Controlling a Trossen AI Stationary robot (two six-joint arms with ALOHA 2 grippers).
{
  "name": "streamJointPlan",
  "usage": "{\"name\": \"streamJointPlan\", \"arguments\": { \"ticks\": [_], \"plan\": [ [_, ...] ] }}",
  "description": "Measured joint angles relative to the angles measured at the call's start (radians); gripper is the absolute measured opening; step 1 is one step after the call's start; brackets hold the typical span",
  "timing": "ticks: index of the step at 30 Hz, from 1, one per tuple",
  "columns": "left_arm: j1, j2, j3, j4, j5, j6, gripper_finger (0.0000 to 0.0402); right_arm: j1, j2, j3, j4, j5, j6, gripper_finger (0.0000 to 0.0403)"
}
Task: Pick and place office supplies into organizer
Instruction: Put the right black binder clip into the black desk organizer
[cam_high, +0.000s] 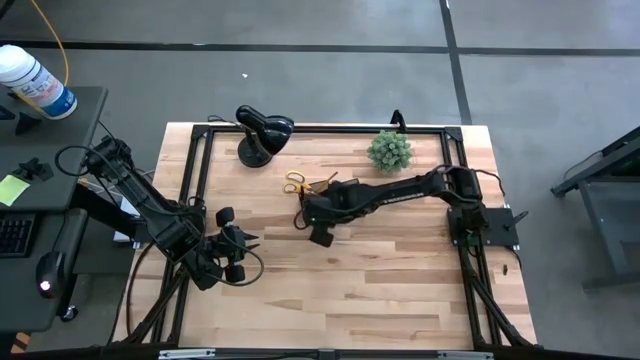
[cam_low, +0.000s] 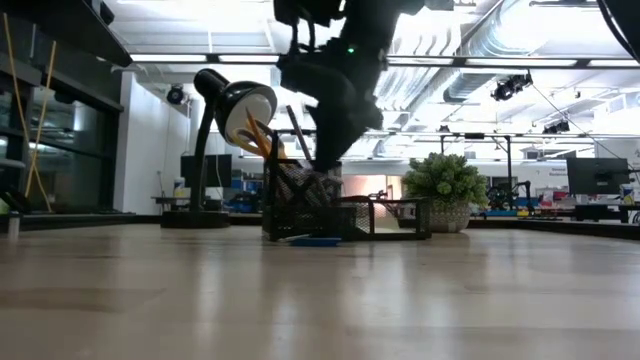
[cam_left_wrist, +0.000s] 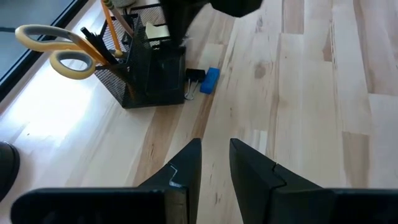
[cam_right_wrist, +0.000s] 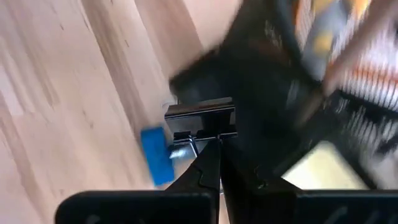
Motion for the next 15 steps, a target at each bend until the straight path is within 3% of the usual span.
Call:
{"name": "streamJointPlan", "arguments": {
  "ticks": [4,10,15],
  "plan": [
    [0.0,0.0,0.0,0.0,0.0,0.0,0.0072,-0.01,0.006,0.001,0.028,0.053,-0.171,0.0],
    [0.0,0.0,0.0,0.001,-0.003,0.0,0.0072,-0.018,0.017,0.0,0.08,0.04,-0.39,0.0],
    [0.0,0.0,0.0,0.002,-0.007,-0.004,0.0072,-0.022,0.033,0.0,0.081,0.062,-0.416,0.0]
  ]
}}
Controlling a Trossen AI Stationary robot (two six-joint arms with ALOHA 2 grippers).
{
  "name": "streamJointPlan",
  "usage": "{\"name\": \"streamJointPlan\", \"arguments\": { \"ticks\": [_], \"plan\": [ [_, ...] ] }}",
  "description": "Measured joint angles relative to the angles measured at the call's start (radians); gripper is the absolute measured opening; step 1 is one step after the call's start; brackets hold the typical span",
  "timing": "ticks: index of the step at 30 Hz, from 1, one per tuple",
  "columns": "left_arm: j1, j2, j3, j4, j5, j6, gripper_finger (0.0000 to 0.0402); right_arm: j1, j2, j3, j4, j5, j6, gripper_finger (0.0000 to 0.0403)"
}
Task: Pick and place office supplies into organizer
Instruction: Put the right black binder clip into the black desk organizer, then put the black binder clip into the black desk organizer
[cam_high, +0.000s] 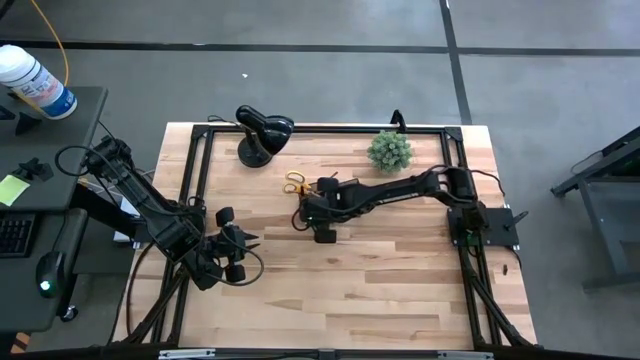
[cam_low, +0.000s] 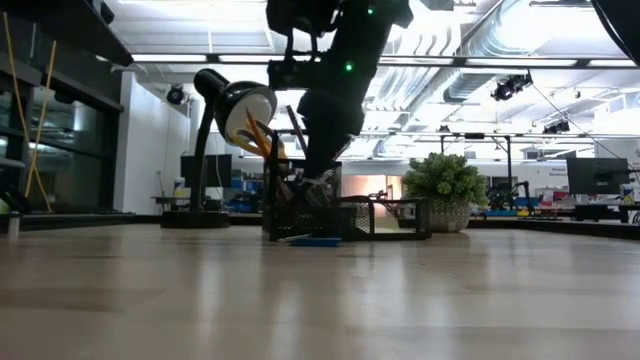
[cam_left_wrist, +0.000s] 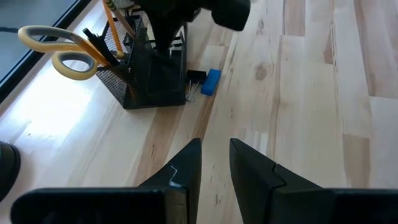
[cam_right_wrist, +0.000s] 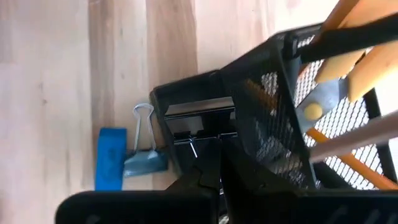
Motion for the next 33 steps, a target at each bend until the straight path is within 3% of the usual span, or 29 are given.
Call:
{"name": "streamJointPlan", "arguments": {
  "ticks": [11,24,29,33],
  "plan": [
    [0.0,0.0,0.0,0.0,-0.006,-0.013,0.0072,0.001,0.047,-0.001,0.034,0.076,-0.117,0.0002],
    [0.0,0.0,0.0,0.0,-0.007,-0.018,0.0072,0.0,0.048,-0.001,0.009,0.075,-0.107,0.0059],
    [0.0,0.0,0.0,-0.001,-0.008,-0.018,0.0072,0.018,0.047,0.022,-0.013,0.006,-0.105,0.0065],
    [0.0,0.0,0.0,-0.001,-0.011,-0.018,0.0072,0.042,0.046,0.044,-0.019,-0.108,-0.096,0.0058]
  ]
}}
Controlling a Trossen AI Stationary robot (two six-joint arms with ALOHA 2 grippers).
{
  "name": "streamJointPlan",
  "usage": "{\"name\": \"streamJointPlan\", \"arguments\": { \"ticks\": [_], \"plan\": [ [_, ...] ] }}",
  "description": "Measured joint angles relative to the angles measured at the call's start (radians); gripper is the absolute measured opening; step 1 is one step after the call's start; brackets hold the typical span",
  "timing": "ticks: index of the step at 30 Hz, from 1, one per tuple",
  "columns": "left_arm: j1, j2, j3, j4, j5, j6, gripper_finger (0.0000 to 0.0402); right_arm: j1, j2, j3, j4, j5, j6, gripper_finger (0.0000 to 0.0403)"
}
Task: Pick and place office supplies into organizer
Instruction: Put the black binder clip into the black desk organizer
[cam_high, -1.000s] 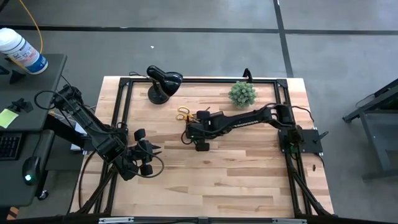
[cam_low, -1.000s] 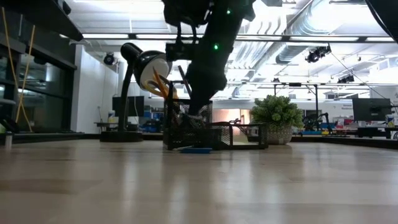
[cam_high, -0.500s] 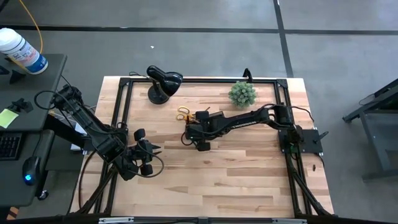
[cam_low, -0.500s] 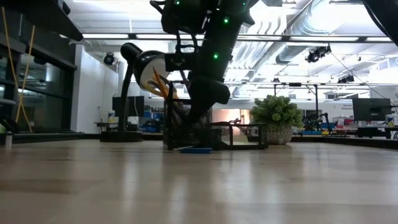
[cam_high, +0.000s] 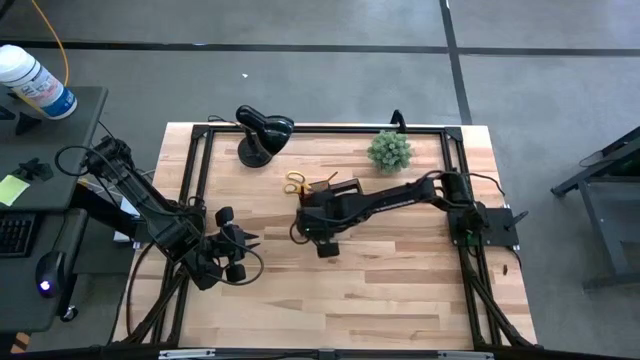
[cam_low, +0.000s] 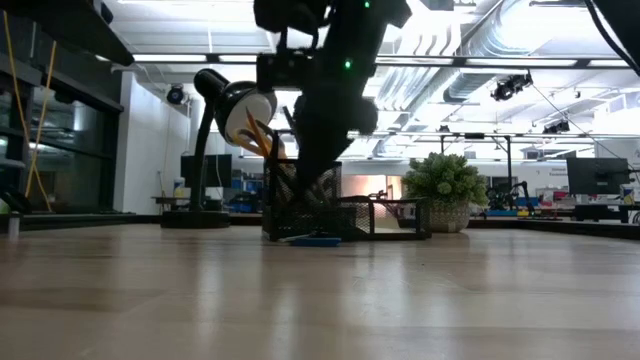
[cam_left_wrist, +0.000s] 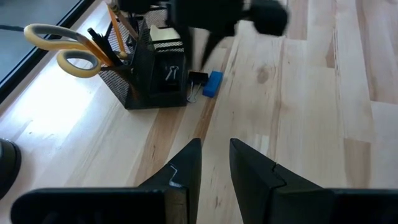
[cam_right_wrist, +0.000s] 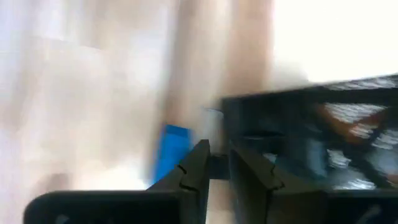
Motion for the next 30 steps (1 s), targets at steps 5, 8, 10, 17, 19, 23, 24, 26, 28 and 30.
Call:
{"name": "streamJointPlan", "arguments": {
  "ticks": [5,8,10,17,19,23,24,26,28,30],
  "plan": [
    [0.0,0.0,0.0,0.0,-0.002,0.0,0.0072,0.021,0.0,-0.013,-0.01,-0.073,0.098,0.0048],
    [0.0,0.0,0.0,0.0,-0.003,0.001,0.0072,0.026,0.0,-0.04,-0.015,-0.095,0.156,0.0047],
    [0.0,0.0,0.0,0.0,-0.003,0.003,0.0072,0.026,0.0,-0.051,-0.02,-0.132,0.189,0.0051],
    [0.0,0.0,0.0,-0.001,-0.003,0.003,0.0072,0.015,0.0,-0.082,-0.003,-0.159,0.229,0.0082],
    [0.0,0.0,0.0,-0.001,-0.003,0.003,0.0072,0.014,0.0,-0.09,0.014,-0.129,0.225,0.009],
    [0.0,0.0,0.0,-0.001,-0.002,0.003,0.0072,0.011,0.002,-0.094,0.012,-0.136,0.226,0.0103],
    [0.0,0.0,0.0,-0.001,-0.002,0.003,0.0072,0.011,0.003,-0.094,0.016,-0.152,0.226,0.0106],
    [0.0,0.0,0.0,-0.001,-0.002,0.003,0.0072,0.011,0.006,-0.094,0.014,-0.166,0.225,0.0109],
    [0.0,0.0,0.0,-0.001,-0.001,0.003,0.0072,0.011,0.008,-0.094,0.023,-0.164,0.217,0.011],
    [0.0,0.0,0.0,-0.001,-0.001,0.003,0.0072,0.008,0.009,-0.094,0.022,-0.161,0.217,0.011]
  ]
}}
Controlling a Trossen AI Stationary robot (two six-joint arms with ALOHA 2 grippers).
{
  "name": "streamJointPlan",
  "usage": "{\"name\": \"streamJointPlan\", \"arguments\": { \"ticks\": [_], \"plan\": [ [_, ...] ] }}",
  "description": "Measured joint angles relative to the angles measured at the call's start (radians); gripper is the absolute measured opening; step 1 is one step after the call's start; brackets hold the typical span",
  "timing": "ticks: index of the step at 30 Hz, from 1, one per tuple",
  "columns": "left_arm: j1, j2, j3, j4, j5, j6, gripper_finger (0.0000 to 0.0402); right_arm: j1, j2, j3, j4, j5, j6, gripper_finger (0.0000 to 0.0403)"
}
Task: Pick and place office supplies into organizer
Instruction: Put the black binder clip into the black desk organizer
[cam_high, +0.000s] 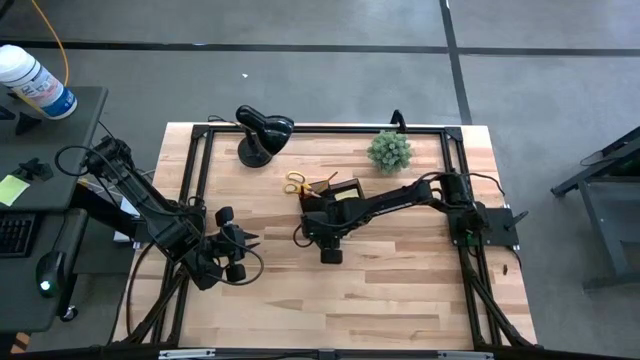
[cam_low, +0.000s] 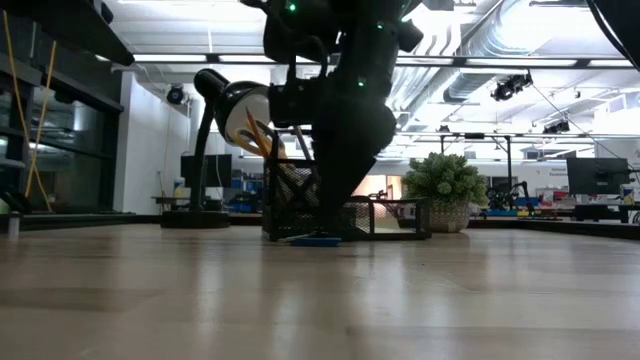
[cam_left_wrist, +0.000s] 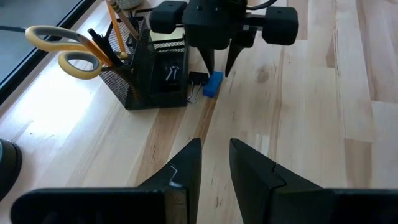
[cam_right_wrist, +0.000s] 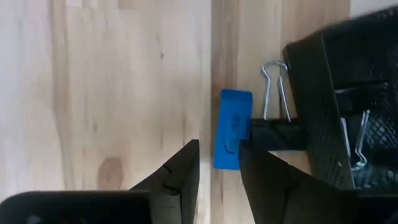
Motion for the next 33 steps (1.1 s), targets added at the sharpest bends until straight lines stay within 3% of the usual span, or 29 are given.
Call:
{"name": "streamJointPlan", "arguments": {
  "ticks": [10,33],
  "plan": [
    [0.0,0.0,0.0,0.001,0.0,0.0,0.0072,-0.025,0.014,0.002,-0.02,-0.041,0.016,0.0111],
    [0.0,0.0,0.0,0.0,0.0,0.022,0.0072,-0.028,0.017,0.001,-0.06,-0.023,0.017,0.011]
  ]
}}
